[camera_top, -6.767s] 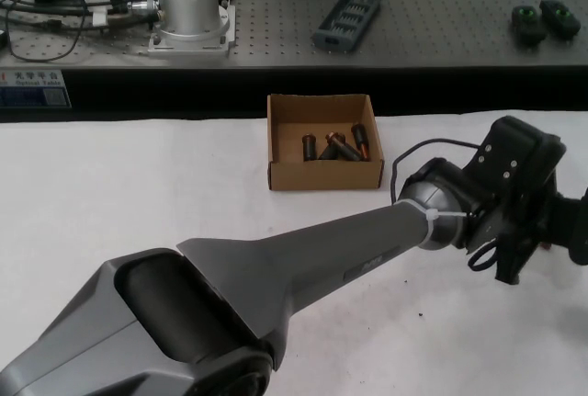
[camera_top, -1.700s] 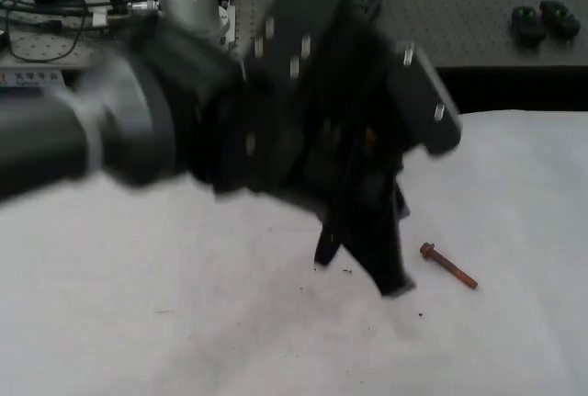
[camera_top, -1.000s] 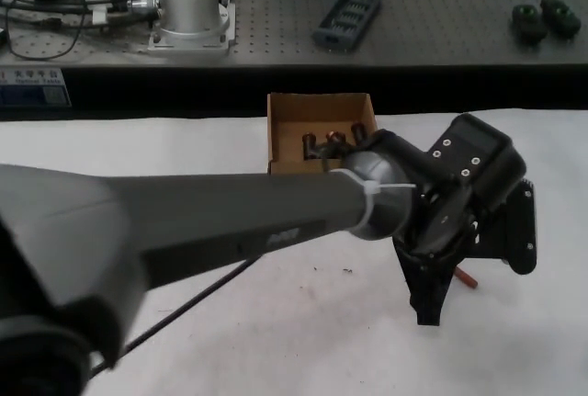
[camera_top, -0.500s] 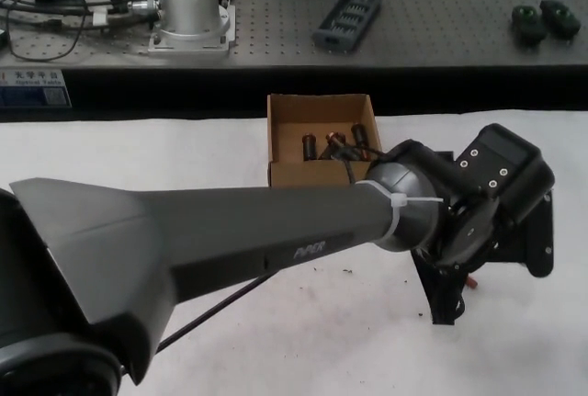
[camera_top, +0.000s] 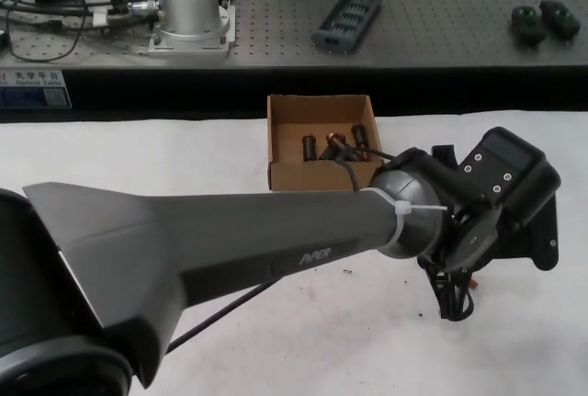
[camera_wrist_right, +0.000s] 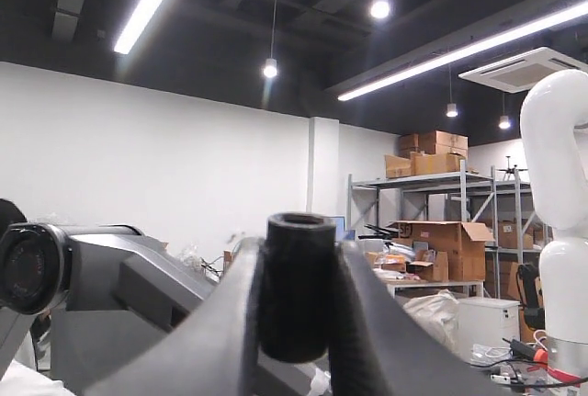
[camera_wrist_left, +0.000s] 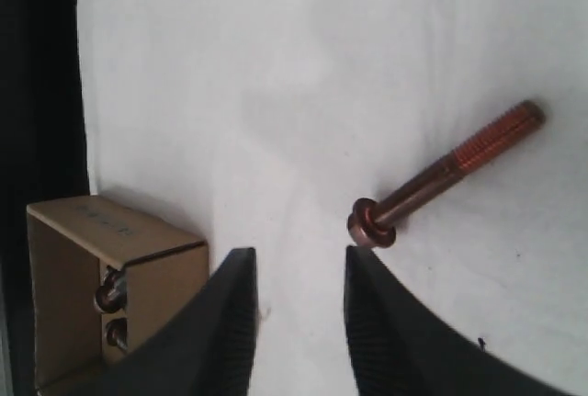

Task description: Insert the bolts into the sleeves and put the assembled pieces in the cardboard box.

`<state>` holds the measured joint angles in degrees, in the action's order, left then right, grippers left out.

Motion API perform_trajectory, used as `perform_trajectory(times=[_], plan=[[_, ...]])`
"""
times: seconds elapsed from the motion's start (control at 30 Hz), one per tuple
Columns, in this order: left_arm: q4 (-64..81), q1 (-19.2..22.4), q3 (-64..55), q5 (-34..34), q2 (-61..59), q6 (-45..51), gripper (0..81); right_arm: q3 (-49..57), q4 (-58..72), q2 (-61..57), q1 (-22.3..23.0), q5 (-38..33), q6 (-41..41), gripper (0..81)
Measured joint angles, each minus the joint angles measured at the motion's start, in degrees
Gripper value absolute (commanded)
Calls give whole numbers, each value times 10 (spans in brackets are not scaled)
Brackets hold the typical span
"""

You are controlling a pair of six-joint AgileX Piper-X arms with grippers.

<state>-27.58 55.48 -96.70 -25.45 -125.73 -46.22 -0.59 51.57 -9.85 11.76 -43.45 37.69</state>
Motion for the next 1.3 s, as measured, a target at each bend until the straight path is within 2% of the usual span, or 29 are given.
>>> perform_trajectory(times=[0.13,0.27,0.47,0.53,0.6,0.7,0.8,0.87,1.03,1.17,1.3], plan=[[-15,4,0,1,0,17,242,0,0,0,0,0,0,71],[-42,7,0,45,-1,10,242,0,0,0,0,0,0,71],[-44,6,-2,67,-1,14,242,0,0,0,0,0,0,71],[-44,1,-4,68,-1,16,265,0,0,0,0,0,0,71],[-49,-6,-5,68,-1,21,337,0,0,0,0,0,0,71],[-55,-9,-6,68,-1,41,552,0,0,0,0,0,0,71],[-64,-9,-7,65,-1,70,728,0,0,0,0,0,0,71],[-65,-9,-7,68,-1,96,798,0,0,0,0,0,0,71],[-68,-9,-7,81,-1,94,764,0,0,0,0,0,0,71],[-85,-10,-7,127,-1,24,716,0,0,0,0,0,0,71],[-97,-10,-11,171,-1,-49,634,0,0,0,0,0,0,71]])
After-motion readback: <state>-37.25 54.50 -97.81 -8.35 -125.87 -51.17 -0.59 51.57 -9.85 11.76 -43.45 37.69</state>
